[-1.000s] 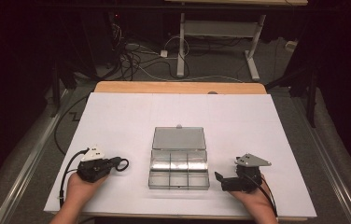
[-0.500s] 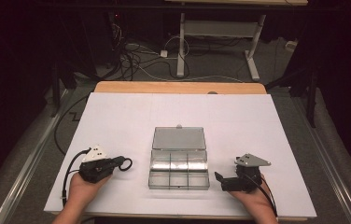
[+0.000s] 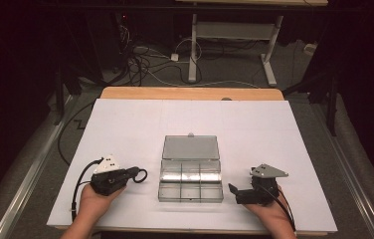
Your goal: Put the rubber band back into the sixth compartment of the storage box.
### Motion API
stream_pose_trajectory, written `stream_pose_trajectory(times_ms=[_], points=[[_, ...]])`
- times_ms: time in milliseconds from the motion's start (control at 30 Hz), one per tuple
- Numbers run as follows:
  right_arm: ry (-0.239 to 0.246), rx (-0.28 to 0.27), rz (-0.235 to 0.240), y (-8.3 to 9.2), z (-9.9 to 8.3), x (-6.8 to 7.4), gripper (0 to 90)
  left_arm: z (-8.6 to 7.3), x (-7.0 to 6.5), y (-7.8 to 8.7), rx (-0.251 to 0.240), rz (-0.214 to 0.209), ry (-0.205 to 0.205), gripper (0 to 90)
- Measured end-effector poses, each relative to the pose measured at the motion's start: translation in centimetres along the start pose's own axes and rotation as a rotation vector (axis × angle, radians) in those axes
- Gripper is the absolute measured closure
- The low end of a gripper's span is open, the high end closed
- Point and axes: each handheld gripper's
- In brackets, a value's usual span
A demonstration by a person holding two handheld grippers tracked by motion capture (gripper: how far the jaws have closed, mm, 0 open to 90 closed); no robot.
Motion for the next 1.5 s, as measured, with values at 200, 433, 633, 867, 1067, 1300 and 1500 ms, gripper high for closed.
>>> stream_pose_trajectory(times_ms=[200, 433, 633, 867, 1067, 1300, 1500], points=[[-0.002, 0.004, 0.001, 0.0, 0.0, 0.1, 0.1, 0.3, -0.2, -0.2, -0.009, -0.015, 0.003, 85.6], [-0.002, 0.005, 0.001, 0.0, 0.0, 0.1, 0.1, 0.6, -0.7, -0.5, -0.013, -0.024, -0.007, 85.6], [0.000, 0.003, 0.001, 0.0, 0.0, 0.1, 0.1, 1.1, -1.2, -0.6, -0.020, -0.034, -0.019, 85.6], [-0.001, 0.002, -0.001, 0.0, 0.0, 0.1, 0.1, 2.0, -1.8, -1.0, -0.016, -0.036, -0.048, 85.6], [0.002, -0.003, -0.006, 0.1, 0.0, 0.1, 0.1, 2.8, -2.2, -1.3, -0.028, -0.046, -0.052, 85.6], [0.007, -0.003, -0.010, 0.1, 0.0, 0.1, 0.1, 3.4, -2.6, -2.0, -0.027, -0.057, -0.056, 85.6], [0.006, -0.003, -0.010, 0.1, 0.0, 0.1, 0.1, 3.9, -3.2, -2.7, -0.021, -0.072, -0.071, 85.6]])
Point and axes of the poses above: each handheld gripper's, and its own axes: y roughly backward along the jaws, z roughly out of its top, x roughly to its left, and after that the axes turned 5 degrees about y, right-handed
